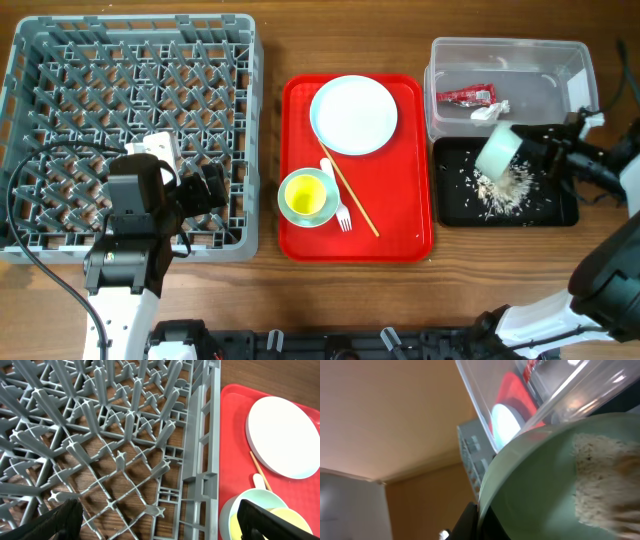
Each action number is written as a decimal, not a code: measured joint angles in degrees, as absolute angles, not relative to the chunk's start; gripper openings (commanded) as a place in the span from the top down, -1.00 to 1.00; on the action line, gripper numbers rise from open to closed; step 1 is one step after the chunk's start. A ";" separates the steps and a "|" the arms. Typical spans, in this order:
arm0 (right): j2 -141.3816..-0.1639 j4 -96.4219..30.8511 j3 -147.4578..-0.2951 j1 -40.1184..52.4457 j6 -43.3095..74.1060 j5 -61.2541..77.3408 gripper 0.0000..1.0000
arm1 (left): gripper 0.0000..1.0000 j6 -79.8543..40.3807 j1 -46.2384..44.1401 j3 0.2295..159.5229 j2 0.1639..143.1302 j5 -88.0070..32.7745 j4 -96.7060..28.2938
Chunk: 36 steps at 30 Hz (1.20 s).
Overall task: Sort waste into correct bins and load items into the dishwasher rack
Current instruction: 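Move the green bowl over the black tray and tip out the rice, then place the emptied green bowl onto the white plate with the right gripper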
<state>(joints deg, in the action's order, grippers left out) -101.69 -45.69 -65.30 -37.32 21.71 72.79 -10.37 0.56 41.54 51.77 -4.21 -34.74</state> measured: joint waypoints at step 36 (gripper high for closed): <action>-101.69 -41.15 -65.25 -38.76 30.85 88.20 0.91 | -1.00 -10.37 0.56 41.54 51.77 -4.21 -34.74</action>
<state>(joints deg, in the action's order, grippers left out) -101.69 -41.15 -65.25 -38.76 30.85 88.20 -10.37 0.56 41.54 51.77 -4.21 -34.74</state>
